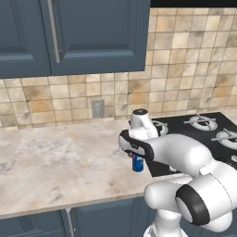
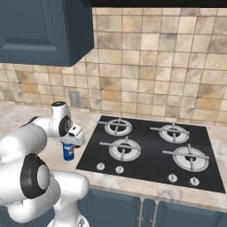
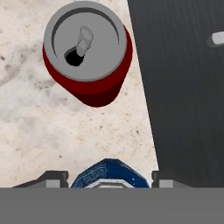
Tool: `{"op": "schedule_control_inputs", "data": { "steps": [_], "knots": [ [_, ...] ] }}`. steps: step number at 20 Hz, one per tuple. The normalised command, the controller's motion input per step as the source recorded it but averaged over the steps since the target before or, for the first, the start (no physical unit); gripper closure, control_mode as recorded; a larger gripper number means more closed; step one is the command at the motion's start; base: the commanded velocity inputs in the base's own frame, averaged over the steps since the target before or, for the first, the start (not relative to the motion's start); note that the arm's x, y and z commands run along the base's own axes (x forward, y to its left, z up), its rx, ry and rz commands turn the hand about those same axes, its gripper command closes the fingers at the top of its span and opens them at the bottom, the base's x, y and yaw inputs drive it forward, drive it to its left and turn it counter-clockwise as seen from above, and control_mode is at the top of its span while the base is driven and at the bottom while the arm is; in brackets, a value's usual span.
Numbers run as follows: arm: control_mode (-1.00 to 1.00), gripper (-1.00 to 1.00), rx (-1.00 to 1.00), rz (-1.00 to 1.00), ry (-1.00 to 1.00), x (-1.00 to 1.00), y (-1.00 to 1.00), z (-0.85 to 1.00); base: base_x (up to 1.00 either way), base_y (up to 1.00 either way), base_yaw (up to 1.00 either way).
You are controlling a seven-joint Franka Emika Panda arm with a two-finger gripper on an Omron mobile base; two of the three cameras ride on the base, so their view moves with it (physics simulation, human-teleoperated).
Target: Four empty soda cans are scattered around the kitchen. Gather all the cans and cluster them next to the stove for recycling.
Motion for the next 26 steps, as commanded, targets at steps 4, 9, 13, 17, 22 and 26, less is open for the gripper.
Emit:
{"op": "schedule_control_inputs", "data": {
  "steps": [4,9,13,17,22,26],
  "knots": [
    [-1.00,-1.00,0.00,0.00,0.00,-0.01,0.00,0.00,0.00,0.00,0.00],
    [-1.00,-1.00,0.00,-0.03,-0.01,-0.12,0.00,0.18,0.00,0.00,0.00],
    [-1.00,-1.00,0.00,-0.05,-0.03,-0.50,0.00,0.79,0.00,0.00,0.00],
    [-1.00,-1.00,0.01,-0.04,0.01,-0.83,-0.04,0.61,0.00,0.00,0.00],
    [-1.00,-1.00,0.02,-0.01,0.15,-0.59,-0.52,0.32,0.00,0.00,0.00],
    [-1.00,-1.00,0.00,0.00,0.13,-0.28,-0.85,0.05,0.00,0.00,0.00]
  ]
}}
